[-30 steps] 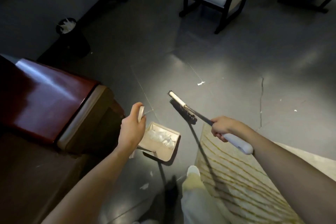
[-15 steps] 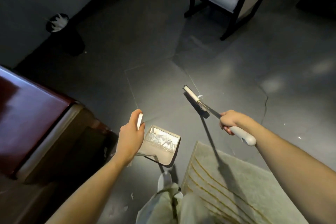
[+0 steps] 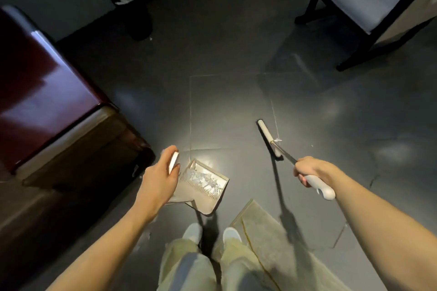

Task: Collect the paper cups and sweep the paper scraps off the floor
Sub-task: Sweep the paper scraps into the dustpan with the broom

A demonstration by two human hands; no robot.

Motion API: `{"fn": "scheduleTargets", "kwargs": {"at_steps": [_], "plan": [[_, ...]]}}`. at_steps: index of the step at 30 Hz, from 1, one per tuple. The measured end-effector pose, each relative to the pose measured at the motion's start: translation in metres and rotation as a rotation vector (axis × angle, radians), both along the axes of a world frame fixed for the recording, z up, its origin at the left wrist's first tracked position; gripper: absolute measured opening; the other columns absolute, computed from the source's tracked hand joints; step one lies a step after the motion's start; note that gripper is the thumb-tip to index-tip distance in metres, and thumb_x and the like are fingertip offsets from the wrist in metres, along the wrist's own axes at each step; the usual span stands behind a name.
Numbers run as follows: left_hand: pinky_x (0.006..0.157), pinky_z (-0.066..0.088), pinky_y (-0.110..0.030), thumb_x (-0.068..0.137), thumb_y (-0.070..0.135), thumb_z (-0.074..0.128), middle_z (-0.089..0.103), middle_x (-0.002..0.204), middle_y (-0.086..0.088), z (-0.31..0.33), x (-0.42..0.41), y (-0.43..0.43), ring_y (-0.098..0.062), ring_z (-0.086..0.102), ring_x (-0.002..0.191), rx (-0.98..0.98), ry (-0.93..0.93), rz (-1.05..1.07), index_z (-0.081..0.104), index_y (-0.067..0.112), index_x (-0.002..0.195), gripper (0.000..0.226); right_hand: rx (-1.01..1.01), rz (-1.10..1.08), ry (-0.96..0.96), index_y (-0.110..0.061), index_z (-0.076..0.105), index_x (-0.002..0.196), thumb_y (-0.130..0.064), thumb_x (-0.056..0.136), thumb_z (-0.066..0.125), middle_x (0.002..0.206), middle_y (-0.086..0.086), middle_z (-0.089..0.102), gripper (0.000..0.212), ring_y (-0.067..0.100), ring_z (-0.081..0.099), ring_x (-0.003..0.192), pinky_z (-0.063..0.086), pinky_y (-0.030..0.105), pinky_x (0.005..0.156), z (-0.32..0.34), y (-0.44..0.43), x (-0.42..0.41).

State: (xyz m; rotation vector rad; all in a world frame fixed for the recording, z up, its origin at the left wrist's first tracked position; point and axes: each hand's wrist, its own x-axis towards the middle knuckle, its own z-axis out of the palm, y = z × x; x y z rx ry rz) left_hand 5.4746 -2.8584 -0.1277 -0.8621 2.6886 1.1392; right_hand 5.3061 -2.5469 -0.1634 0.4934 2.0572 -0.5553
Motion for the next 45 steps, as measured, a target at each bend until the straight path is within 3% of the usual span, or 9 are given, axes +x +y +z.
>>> {"fn": "scheduleTargets", "kwargs": {"at_steps": [6,9,12,19,28,33,37,41,45], "plan": [[0.092,0.047,-0.041,0.097,0.021,0.050,0.062,0.122,-0.013,0.008,0.037,0.018,-0.032,0.062,0.102,-0.016,-0.022,0.149,0.040,0.029,0.138,0.043,-0.028,0.272,-0.078,-0.005,0.049,0.080,0.000,0.086,0.035,0.050,0.007,0.047,0.016,0.013,0.040,0.029,0.036,0.016,0.038,0.011,-0.048,0.027],[0.086,0.054,-0.040,0.097,0.022,0.049,0.062,0.119,-0.010,0.012,0.061,0.023,-0.027,0.065,0.093,0.033,-0.038,0.193,0.035,0.033,0.140,0.047,-0.062,0.339,-0.128,-0.004,0.047,0.090,-0.001,0.090,0.033,0.047,0.006,0.049,0.014,0.010,0.039,0.025,0.034,0.012,0.034,0.019,-0.076,0.053],[0.080,0.057,-0.044,0.097,0.023,0.049,0.064,0.112,-0.010,0.016,0.099,0.020,-0.026,0.065,0.086,0.065,-0.052,0.236,0.034,0.037,0.139,0.047,-0.076,0.441,-0.141,-0.006,0.049,0.076,-0.002,0.088,0.036,0.043,0.004,0.049,0.018,0.013,0.042,0.029,0.036,0.014,0.039,0.025,-0.107,0.079],[0.056,0.044,-0.015,0.095,0.021,0.052,0.062,0.099,-0.002,0.020,0.218,0.009,-0.015,0.060,0.073,0.119,0.037,0.411,0.040,0.034,0.133,0.042,-0.050,0.767,-0.046,-0.007,0.051,0.067,0.000,0.082,0.043,0.070,0.009,0.053,0.018,0.020,0.049,0.060,0.039,0.025,0.053,0.030,-0.190,0.145],[0.049,0.043,-0.018,0.094,0.021,0.055,0.057,0.078,0.007,0.015,0.347,-0.022,-0.010,0.053,0.060,0.135,0.185,0.691,0.050,0.036,0.114,0.026,-0.099,1.058,-0.105,-0.007,0.048,0.073,-0.002,0.091,0.042,0.083,0.011,0.050,0.019,0.024,0.045,0.084,0.033,0.022,0.060,0.015,-0.274,0.247],[0.054,0.046,-0.027,0.095,0.021,0.054,0.059,0.083,0.003,0.015,0.396,-0.042,-0.012,0.054,0.065,0.142,0.187,0.733,0.052,0.040,0.114,0.026,0.045,1.280,-0.107,-0.008,0.053,0.062,-0.002,0.080,0.048,0.056,0.005,0.054,0.020,0.018,0.050,0.053,0.039,0.024,0.049,0.027,-0.282,0.308],[0.052,0.051,-0.043,0.094,0.018,0.055,0.057,0.084,0.002,0.021,0.431,-0.056,-0.027,0.058,0.066,0.087,0.209,0.756,0.050,0.037,0.116,0.030,0.068,1.305,-0.147,-0.011,0.052,0.058,-0.004,0.078,0.048,0.040,0.000,0.052,0.021,0.019,0.049,0.053,0.038,0.024,0.054,0.039,-0.288,0.336],[0.050,0.051,-0.042,0.094,0.018,0.055,0.057,0.084,-0.004,0.027,0.456,-0.064,-0.030,0.059,0.065,0.047,0.218,0.804,0.049,0.038,0.114,0.029,0.028,1.176,-0.120,-0.004,0.061,0.078,-0.002,0.078,0.049,0.061,0.009,0.054,0.012,0.024,0.049,0.064,0.040,0.032,0.065,0.054,-0.293,0.341],[0.050,0.051,-0.041,0.094,0.020,0.054,0.055,0.084,-0.006,0.028,0.476,-0.072,-0.027,0.056,0.061,0.047,0.196,0.819,0.048,0.036,0.117,0.028,0.014,1.182,-0.052,0.000,0.061,0.112,-0.001,0.081,0.051,0.085,0.016,0.060,0.033,0.026,0.056,0.075,0.050,0.035,0.074,0.061,-0.313,0.338]]}}
